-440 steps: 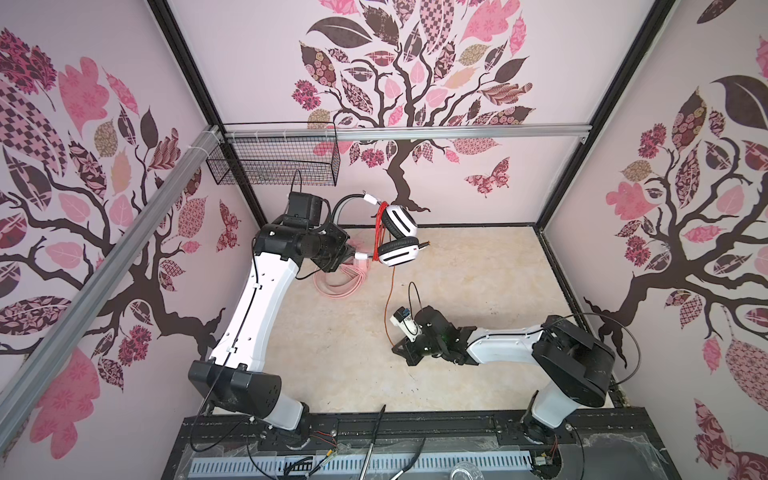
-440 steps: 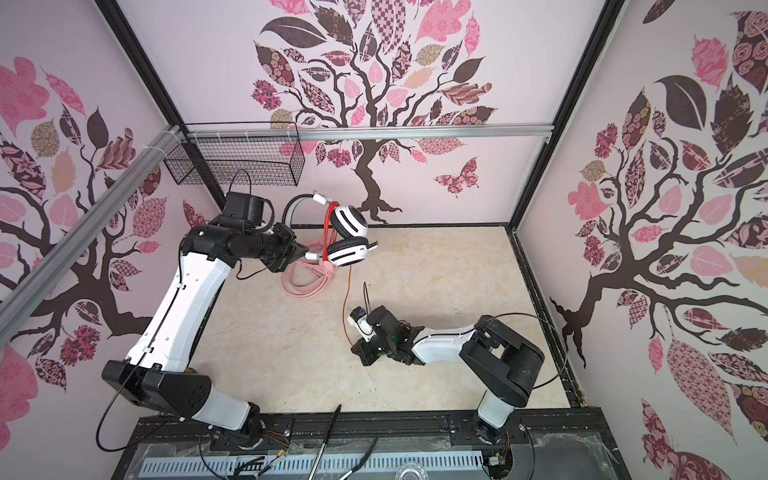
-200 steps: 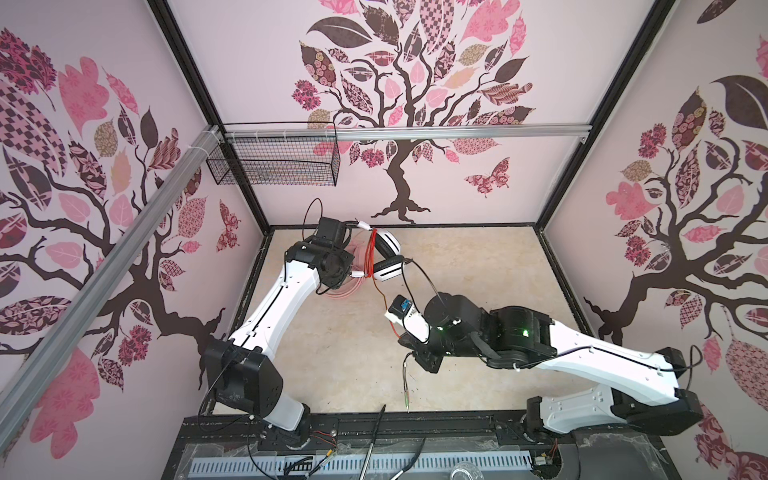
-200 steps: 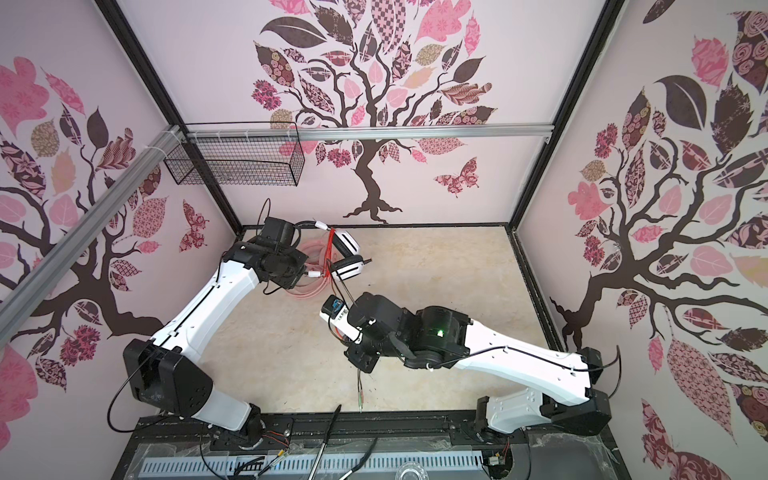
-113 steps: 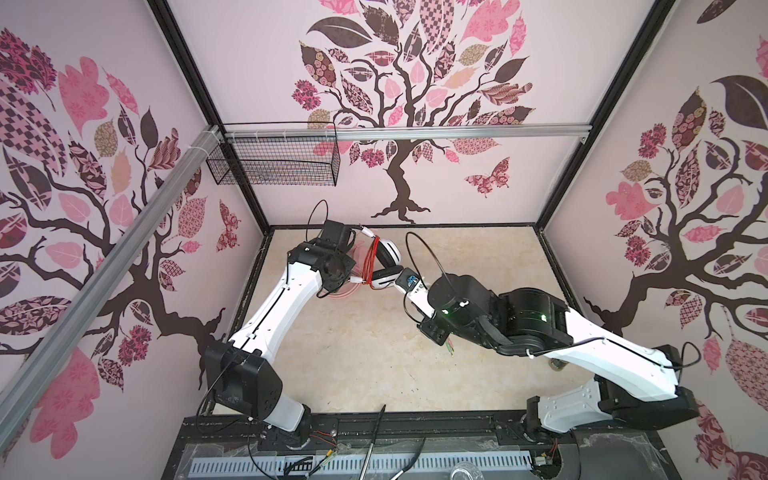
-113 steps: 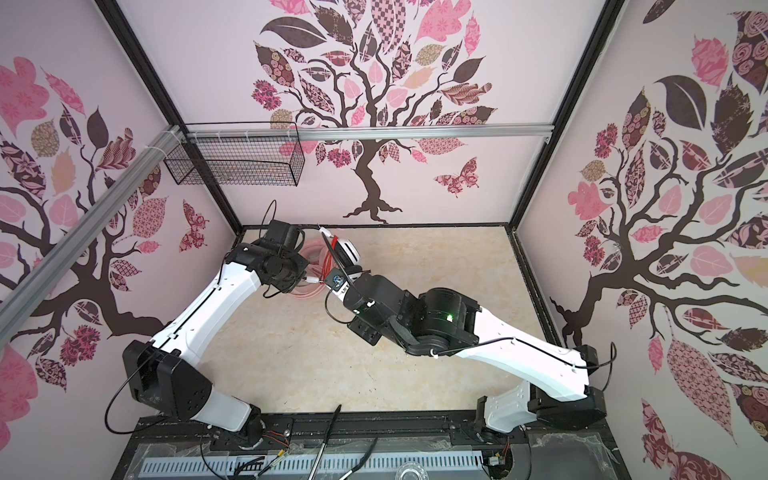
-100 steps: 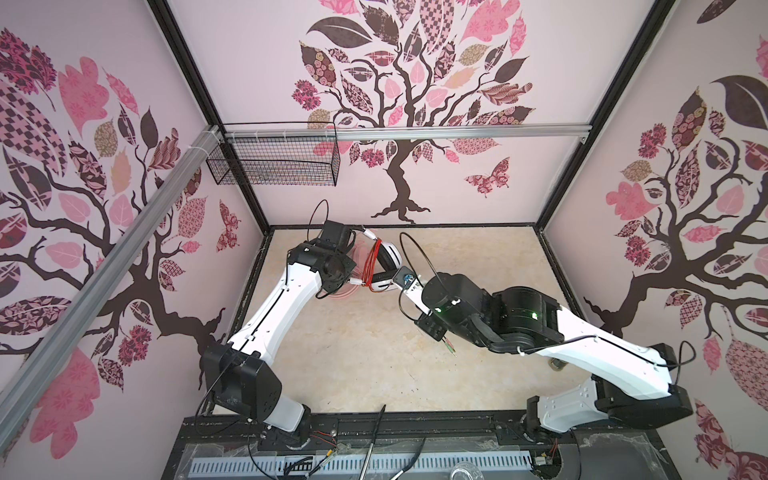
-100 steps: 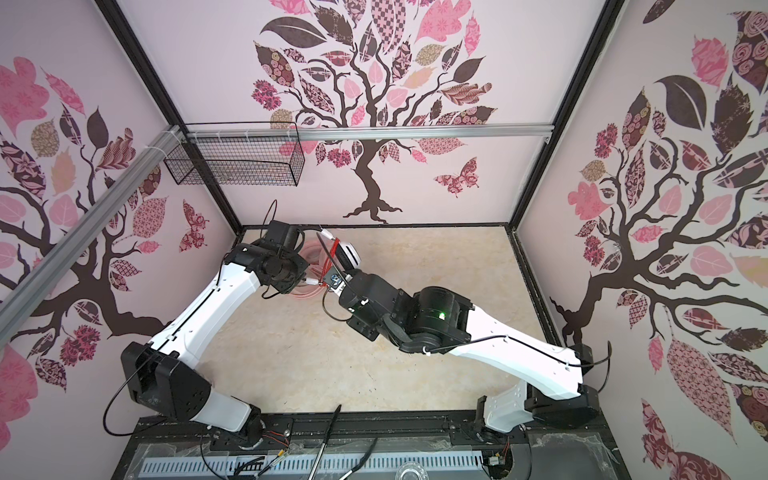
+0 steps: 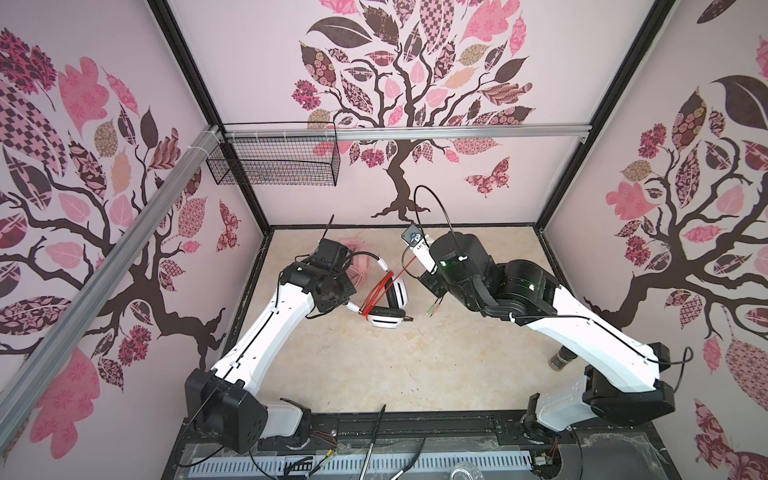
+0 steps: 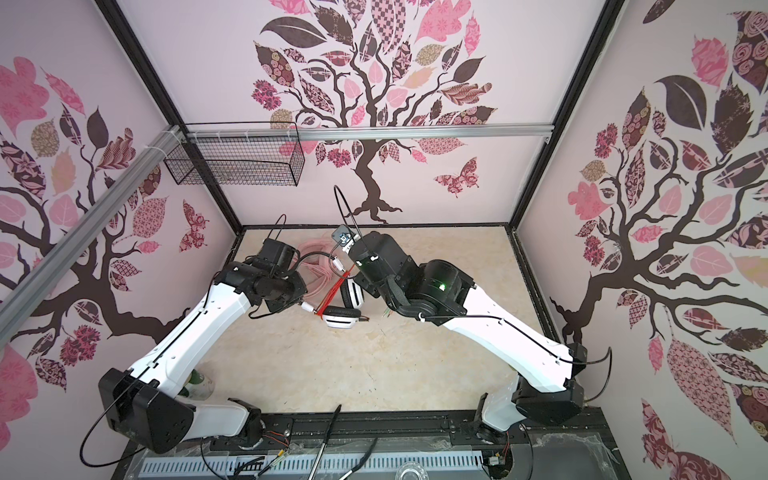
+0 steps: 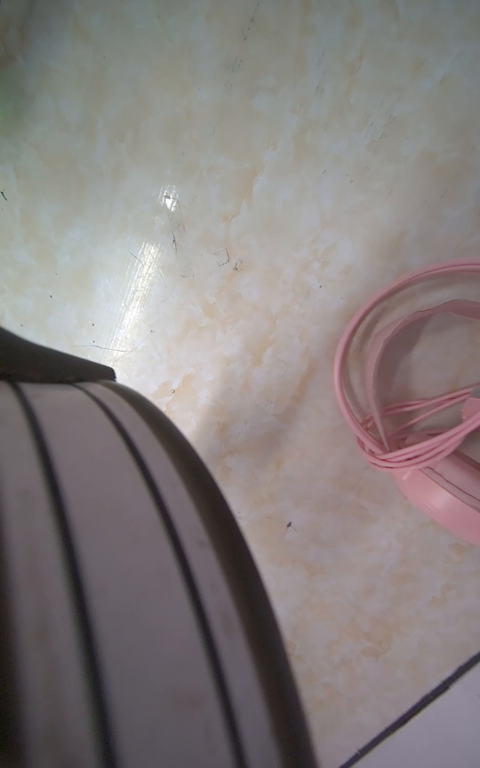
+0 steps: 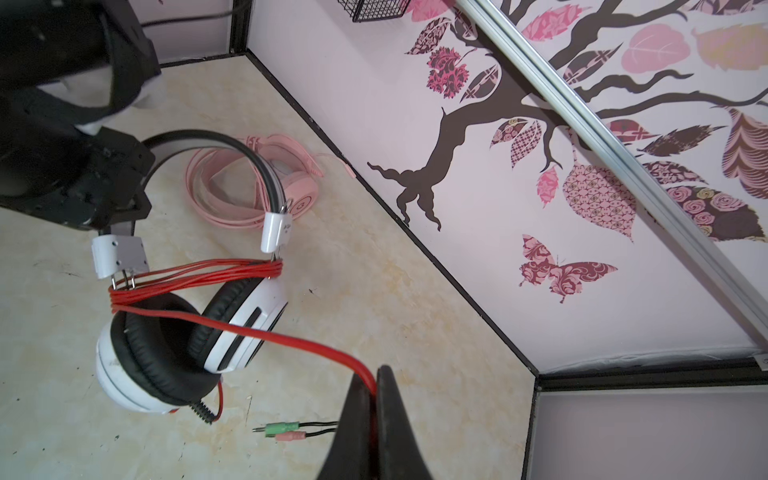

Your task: Wrap the headphones

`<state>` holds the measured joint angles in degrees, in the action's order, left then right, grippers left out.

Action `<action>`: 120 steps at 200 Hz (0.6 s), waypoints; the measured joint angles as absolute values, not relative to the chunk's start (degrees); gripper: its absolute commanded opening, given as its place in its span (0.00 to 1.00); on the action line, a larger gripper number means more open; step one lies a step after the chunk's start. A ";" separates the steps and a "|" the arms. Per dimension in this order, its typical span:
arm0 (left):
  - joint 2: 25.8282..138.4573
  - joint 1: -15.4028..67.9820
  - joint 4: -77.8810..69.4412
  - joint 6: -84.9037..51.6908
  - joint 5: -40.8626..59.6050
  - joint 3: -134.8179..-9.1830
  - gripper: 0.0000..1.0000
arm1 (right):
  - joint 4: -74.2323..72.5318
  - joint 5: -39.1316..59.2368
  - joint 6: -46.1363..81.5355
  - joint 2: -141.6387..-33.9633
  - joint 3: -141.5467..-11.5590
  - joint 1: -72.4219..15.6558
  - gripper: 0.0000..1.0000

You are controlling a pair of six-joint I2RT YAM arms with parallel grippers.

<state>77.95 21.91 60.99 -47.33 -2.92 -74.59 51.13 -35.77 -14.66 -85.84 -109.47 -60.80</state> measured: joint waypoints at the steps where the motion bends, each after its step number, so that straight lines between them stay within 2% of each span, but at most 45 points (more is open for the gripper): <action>1: 77.95 22.00 60.99 -47.24 -2.87 -74.50 0.00 | 51.13 -35.70 -14.66 -85.86 -109.47 -60.75 0.00; 41: 78.78 26.68 62.04 -44.56 -4.40 -74.26 0.00 | 49.01 -32.99 -15.31 -86.91 -107.02 -56.69 0.00; 120: 78.67 28.60 65.14 -40.49 -2.46 -74.48 0.00 | 38.04 -24.53 -7.86 -86.59 -87.05 -43.51 0.00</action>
<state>78.67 28.60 65.14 -40.49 -2.46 -74.48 38.04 -24.53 -7.86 -86.59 -87.05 -43.51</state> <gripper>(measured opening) 0.061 0.060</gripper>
